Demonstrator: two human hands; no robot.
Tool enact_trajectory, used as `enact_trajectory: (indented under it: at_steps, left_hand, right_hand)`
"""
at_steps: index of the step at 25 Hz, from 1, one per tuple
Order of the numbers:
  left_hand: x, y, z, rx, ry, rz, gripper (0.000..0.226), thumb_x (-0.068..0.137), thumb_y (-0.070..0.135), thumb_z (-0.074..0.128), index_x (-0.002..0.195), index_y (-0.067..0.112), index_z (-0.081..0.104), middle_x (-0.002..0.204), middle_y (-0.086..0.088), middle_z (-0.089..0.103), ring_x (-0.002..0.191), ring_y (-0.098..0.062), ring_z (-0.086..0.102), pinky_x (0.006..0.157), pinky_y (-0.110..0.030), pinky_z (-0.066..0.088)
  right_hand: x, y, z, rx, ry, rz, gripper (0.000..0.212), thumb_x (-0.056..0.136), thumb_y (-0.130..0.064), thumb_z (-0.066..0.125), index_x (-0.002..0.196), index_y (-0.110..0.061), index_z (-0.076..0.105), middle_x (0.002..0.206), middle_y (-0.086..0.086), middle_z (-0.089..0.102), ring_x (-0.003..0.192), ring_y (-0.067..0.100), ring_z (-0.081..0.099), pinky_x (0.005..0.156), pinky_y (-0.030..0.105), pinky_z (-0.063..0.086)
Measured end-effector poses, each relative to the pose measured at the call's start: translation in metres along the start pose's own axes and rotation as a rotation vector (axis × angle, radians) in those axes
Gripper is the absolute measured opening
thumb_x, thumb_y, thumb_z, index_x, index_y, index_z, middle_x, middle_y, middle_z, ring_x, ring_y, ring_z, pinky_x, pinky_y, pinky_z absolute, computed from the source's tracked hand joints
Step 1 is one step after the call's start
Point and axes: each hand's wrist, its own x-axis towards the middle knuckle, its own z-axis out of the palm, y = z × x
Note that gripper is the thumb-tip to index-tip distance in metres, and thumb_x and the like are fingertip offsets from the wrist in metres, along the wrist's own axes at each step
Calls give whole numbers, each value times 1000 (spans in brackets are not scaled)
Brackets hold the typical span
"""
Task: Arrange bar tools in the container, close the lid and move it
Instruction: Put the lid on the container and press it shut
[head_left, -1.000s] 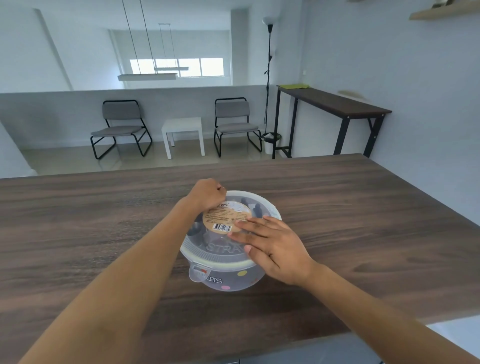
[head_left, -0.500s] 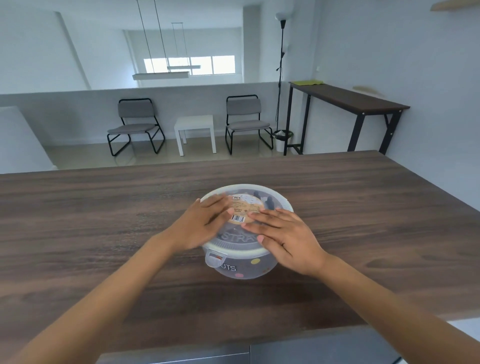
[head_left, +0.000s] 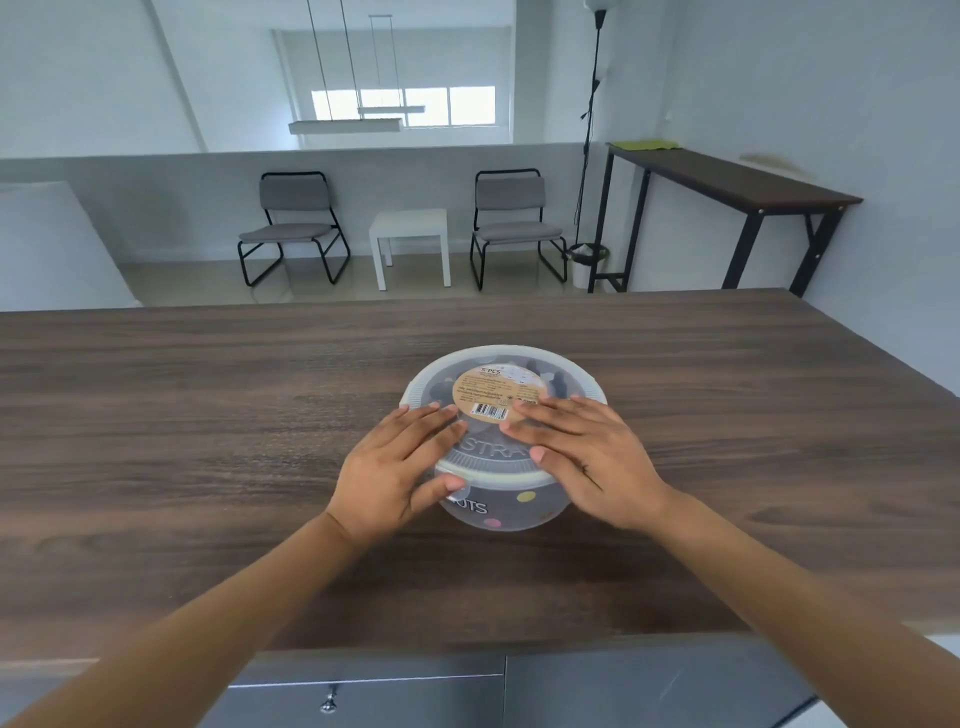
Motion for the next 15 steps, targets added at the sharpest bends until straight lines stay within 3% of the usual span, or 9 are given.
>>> enact_trajectory:
  at_steps: [5,11,15]
  left_hand:
    - [-3,-1,15,35,96,-4,71,95,53,29,104,-2,73,111,-17,72,106,-32,68,90,-46,55]
    - [-4,12,3,-100,-8,-114,72,94,54,26,114,0,68,123,-15,66,119,-30,60,101,-47,48]
    - [24,10,-27,-508,-18,-590,66,88,64,33,129,17,53,137,-2,52,130,-15,44,107,-28,34]
  right_hand:
    - [0,0,0,12,3,-4,37,92,-32,40,120,-28,64,130,-3,62,127,18,53,105,40,42]
    - [1,-3,-2,61,-60,63,34,95,-29,43,123,-31,62,135,-6,58,131,14,48,111,40,33]
    - [20,-2,-14,347,-23,386,32,88,-19,59,119,-20,66,134,3,59,129,18,47,112,44,32]
